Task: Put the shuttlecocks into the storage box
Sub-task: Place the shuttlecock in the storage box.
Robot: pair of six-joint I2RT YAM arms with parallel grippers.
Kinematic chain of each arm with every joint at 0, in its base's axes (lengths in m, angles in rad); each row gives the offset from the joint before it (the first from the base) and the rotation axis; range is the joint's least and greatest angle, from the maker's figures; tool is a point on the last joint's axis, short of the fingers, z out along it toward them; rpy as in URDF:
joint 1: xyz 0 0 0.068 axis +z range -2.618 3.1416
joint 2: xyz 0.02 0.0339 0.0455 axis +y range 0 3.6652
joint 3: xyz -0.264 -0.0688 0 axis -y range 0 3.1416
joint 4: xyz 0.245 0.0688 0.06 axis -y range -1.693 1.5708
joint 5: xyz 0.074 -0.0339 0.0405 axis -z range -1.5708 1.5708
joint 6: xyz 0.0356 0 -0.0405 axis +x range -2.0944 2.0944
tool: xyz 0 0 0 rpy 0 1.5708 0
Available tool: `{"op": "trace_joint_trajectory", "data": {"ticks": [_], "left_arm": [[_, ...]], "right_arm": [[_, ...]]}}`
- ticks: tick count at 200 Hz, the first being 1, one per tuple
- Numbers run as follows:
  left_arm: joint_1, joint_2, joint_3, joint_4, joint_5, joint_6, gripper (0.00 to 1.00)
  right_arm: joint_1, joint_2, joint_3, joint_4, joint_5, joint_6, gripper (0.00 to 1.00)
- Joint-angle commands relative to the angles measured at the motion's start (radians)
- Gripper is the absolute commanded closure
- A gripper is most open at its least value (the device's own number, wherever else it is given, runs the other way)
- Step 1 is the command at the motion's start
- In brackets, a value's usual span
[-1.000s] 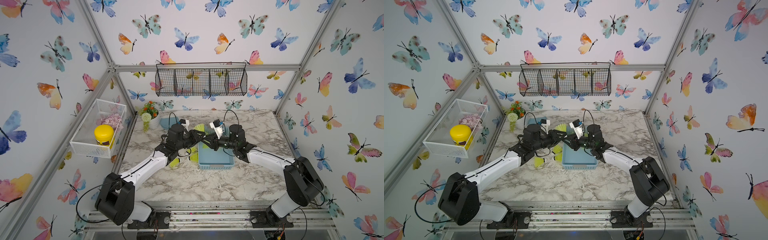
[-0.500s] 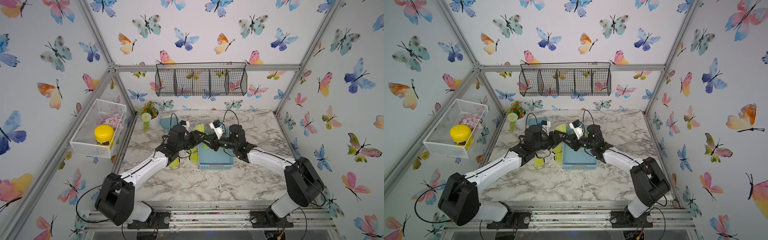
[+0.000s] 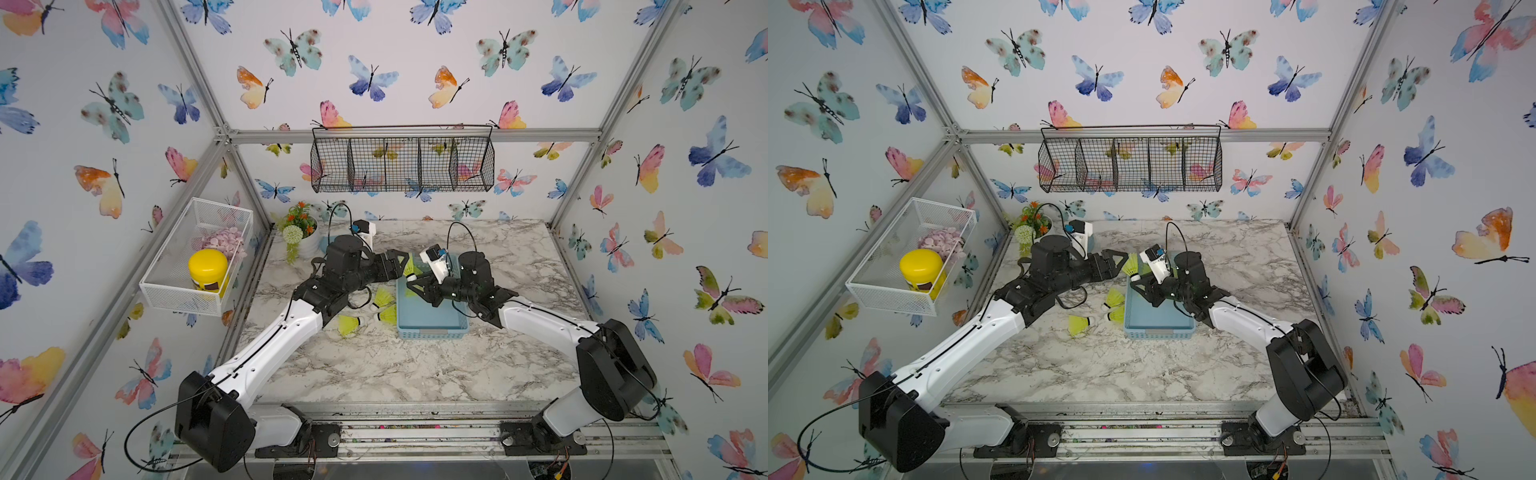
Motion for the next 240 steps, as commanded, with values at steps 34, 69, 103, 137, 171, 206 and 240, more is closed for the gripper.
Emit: {"op": "trace_joint_trajectory", "data": {"ticks": [34,69,103,137,171,206,240], "left_arm": [[0.039,0.143,0.272,-0.397,0.156,0.522,0.21],[0.091,0.204,0.306,-0.453,0.303,0.615,0.24],[0.125,0.263,0.354,-0.499,0.419,0.650,0.27],[0.128,0.297,0.381,-0.513,0.429,0.672,0.27],[0.131,0.343,0.407,-0.530,0.496,0.696,0.30],[0.130,0.390,0.449,-0.572,0.553,0.710,0.48],[0.130,0.392,0.449,-0.574,0.561,0.710,0.74]], "right_arm": [[0.006,-0.055,-0.021,-0.087,0.023,-0.081,0.82],[0.006,-0.069,-0.025,-0.097,0.009,-0.094,0.81],[0.006,-0.073,-0.024,-0.104,-0.004,-0.102,0.81],[0.006,-0.071,-0.024,-0.107,-0.019,-0.106,0.81],[0.007,-0.069,-0.024,-0.107,-0.042,-0.112,0.81],[0.006,-0.067,-0.025,-0.117,-0.045,-0.114,0.81],[0.006,-0.063,-0.025,-0.119,-0.039,-0.114,0.81]]}}
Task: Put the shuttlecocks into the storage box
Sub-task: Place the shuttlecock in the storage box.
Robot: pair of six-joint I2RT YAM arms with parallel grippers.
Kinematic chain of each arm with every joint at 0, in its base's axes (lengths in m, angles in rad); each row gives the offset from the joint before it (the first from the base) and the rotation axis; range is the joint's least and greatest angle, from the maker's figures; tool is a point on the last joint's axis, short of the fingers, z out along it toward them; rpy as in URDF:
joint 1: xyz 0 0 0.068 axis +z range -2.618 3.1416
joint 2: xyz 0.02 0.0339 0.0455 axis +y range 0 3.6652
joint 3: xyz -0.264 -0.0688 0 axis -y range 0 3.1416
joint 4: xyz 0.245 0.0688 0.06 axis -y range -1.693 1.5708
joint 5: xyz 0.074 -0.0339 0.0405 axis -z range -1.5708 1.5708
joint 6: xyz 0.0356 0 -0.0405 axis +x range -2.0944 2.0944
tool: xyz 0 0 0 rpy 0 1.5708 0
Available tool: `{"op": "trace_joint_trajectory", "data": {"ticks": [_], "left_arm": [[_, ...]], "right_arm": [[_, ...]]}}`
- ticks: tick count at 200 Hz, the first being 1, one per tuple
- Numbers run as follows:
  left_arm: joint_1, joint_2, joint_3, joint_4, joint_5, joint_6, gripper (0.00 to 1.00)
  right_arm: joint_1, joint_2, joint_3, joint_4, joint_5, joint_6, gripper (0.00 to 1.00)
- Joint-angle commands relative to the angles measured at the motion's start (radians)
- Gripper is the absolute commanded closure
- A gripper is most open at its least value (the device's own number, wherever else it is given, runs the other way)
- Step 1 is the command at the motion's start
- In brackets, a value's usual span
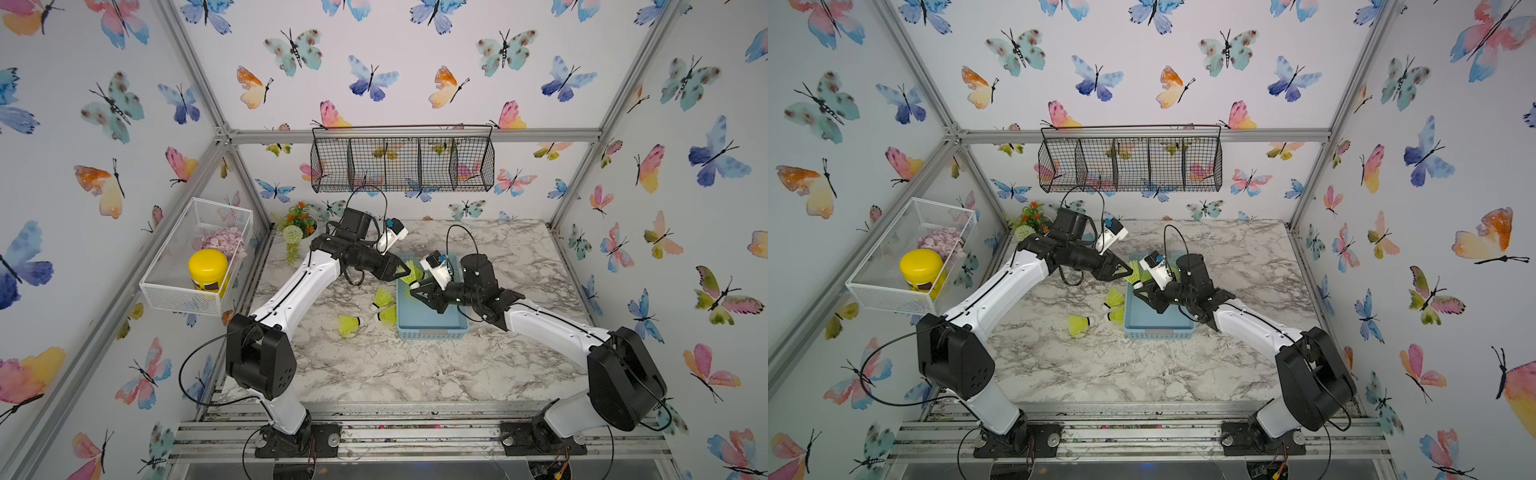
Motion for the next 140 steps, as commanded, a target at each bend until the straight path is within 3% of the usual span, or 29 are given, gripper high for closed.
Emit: {"op": "trace_joint_trajectory", "data": {"ticks": [1,33,85,102,140], "left_arm": [[0.002,0.002,0.022,-0.030,0.056,0.017,0.75],[0.002,0.005,0.020,-0.030,0.070,0.011,1.00],[0.001,0.006,0.016,-0.028,0.098,-0.012,1.00],[0.002,-0.002,0.003,-0.010,0.097,-0.032,1.00],[0.001,-0.013,-0.024,0.019,0.088,-0.055,0.96]], "right_arm": [[0.006,-0.008,-0.008,-0.006,-0.013,-0.013,0.81],[0.005,-0.008,-0.008,-0.008,-0.002,-0.012,0.79],[0.005,-0.016,-0.020,-0.008,0.052,-0.010,0.66],[0.005,-0.018,-0.023,-0.006,0.067,-0.008,0.56],[0.005,-0.031,-0.033,0.015,0.061,-0.008,0.61]]}}
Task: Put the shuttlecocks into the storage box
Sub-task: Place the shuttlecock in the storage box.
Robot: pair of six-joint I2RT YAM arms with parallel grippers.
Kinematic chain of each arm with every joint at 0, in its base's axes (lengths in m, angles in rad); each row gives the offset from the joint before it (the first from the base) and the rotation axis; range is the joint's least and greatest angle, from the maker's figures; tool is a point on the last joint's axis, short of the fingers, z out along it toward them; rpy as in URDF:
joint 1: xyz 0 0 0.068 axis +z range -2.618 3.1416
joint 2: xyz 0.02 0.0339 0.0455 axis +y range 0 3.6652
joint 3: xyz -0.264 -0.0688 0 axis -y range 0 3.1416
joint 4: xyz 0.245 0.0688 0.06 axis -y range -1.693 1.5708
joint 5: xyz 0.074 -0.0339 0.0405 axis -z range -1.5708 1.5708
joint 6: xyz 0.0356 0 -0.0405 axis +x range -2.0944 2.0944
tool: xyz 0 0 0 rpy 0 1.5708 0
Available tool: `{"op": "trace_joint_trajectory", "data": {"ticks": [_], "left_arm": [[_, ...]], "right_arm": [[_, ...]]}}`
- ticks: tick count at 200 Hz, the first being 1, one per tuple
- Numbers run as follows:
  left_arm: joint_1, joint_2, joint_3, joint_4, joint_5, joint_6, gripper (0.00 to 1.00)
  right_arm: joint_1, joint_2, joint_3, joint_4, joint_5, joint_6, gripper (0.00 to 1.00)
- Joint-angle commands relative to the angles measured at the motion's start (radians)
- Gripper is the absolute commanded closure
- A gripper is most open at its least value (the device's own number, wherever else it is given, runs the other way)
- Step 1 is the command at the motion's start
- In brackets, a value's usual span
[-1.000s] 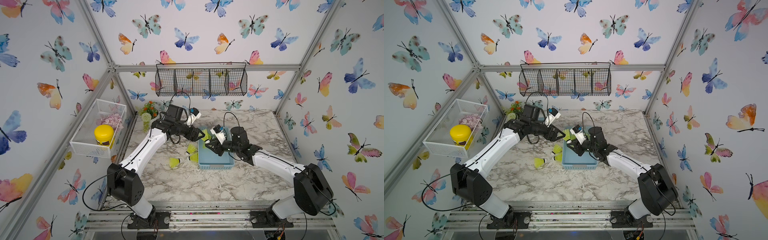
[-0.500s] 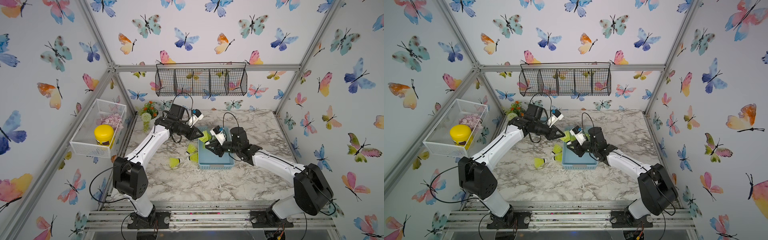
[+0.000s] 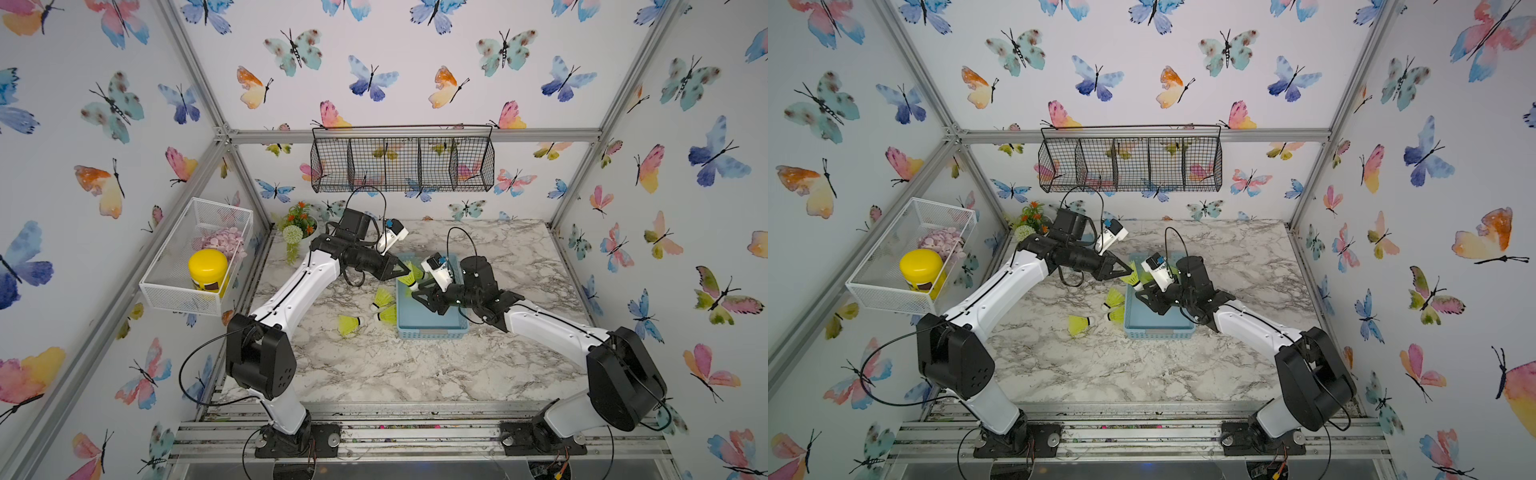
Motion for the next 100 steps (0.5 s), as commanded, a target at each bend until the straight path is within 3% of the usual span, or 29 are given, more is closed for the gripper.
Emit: {"op": "trace_joint_trajectory", "data": {"ticks": [1,22,47,72,100], "left_arm": [[-0.002,-0.014,-0.016,0.017,0.022,-0.022,0.96],[-0.002,-0.010,-0.013,0.020,0.014,-0.034,0.98],[0.006,-0.020,-0.009,0.056,-0.031,-0.112,1.00],[0.013,-0.062,-0.069,0.204,-0.054,-0.321,1.00],[0.012,-0.130,-0.239,0.461,-0.066,-0.627,1.00]], "right_arm": [[0.005,-0.029,-0.013,0.025,0.007,-0.006,0.61],[0.005,-0.031,-0.010,0.024,-0.007,-0.008,0.61],[0.005,-0.043,-0.020,0.013,0.053,-0.008,0.53],[0.005,-0.081,-0.050,-0.002,0.205,0.000,0.44],[-0.001,-0.139,-0.100,-0.010,0.360,0.014,0.36]]}}
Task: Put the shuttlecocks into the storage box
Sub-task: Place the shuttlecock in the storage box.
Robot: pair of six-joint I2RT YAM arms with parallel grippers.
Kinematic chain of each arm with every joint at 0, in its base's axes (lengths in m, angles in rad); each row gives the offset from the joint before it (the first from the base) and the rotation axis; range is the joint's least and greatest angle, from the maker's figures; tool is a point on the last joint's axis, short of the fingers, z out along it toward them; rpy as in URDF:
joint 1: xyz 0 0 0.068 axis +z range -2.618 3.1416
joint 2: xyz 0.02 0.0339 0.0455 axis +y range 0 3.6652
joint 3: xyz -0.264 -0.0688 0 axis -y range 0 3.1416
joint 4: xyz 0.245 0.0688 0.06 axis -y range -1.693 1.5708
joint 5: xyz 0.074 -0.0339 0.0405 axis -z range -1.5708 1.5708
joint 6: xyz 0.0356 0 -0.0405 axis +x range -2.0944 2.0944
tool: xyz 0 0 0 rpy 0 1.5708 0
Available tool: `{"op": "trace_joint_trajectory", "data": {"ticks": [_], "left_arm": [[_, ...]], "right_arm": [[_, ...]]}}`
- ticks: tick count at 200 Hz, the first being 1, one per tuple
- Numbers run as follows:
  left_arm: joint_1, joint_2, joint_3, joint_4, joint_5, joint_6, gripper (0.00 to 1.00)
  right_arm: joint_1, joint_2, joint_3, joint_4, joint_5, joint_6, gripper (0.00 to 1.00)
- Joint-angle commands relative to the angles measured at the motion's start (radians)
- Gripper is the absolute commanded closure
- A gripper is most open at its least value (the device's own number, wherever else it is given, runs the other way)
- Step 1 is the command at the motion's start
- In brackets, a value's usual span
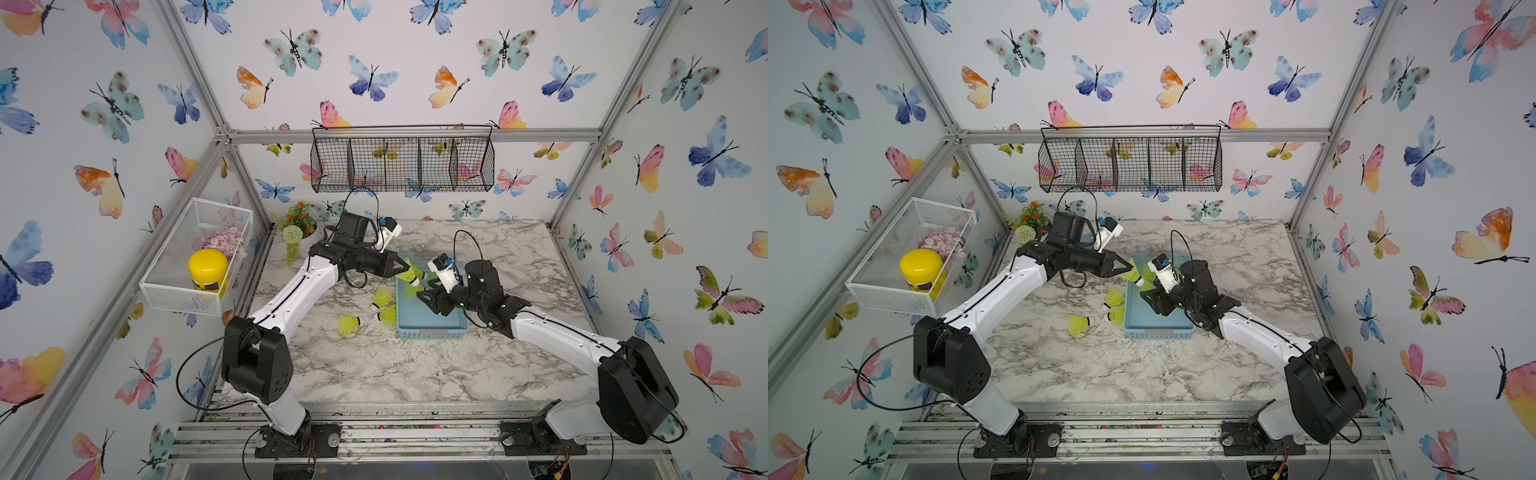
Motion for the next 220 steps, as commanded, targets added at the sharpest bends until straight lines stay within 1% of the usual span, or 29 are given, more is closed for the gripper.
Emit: {"op": "trace_joint_trajectory", "data": {"ticks": [1,10,30,43,55,93,108,110,116,143,181,220], "left_arm": [[0.003,-0.078,-0.122,0.262,-0.026,-0.328,1.00],[-0.001,-0.097,-0.178,0.333,-0.034,-0.411,1.00],[-0.021,-0.135,-0.285,0.468,-0.076,-0.552,1.00],[-0.041,-0.151,-0.339,0.532,-0.110,-0.619,1.00],[-0.065,-0.152,-0.367,0.567,-0.136,-0.657,1.00],[-0.141,-0.115,-0.378,0.594,-0.223,-0.701,1.00],[-0.166,-0.089,-0.373,0.605,-0.238,-0.713,1.00],[-0.170,-0.085,-0.371,0.605,-0.267,-0.715,1.00],[-0.177,-0.074,-0.367,0.606,-0.286,-0.718,1.00],[-0.212,-0.017,-0.350,0.624,-0.312,-0.740,1.00],[-0.255,0.063,-0.329,0.639,-0.325,-0.764,1.00],[-0.276,0.118,-0.334,0.668,-0.363,-0.791,1.00]], "right_arm": [[-0.002,-0.052,-0.037,-0.010,0.178,0.013,0.36],[-0.012,-0.064,-0.045,-0.025,0.216,0.023,0.35],[-0.046,-0.085,-0.061,-0.057,0.248,0.045,0.35],[-0.076,-0.099,-0.078,-0.063,0.241,0.063,0.35],[-0.110,-0.111,-0.093,-0.067,0.223,0.083,0.35],[-0.213,-0.118,-0.119,-0.091,0.142,0.139,0.35],[-0.238,-0.114,-0.129,-0.098,0.109,0.155,0.35],[-0.240,-0.113,-0.131,-0.099,0.105,0.156,0.35],[-0.249,-0.114,-0.135,-0.099,0.093,0.161,0.35],[-0.286,-0.105,-0.155,-0.100,0.041,0.181,0.36],[-0.310,-0.088,-0.166,-0.092,-0.037,0.182,0.39],[-0.318,-0.070,-0.173,-0.083,-0.065,0.191,0.42]]}}
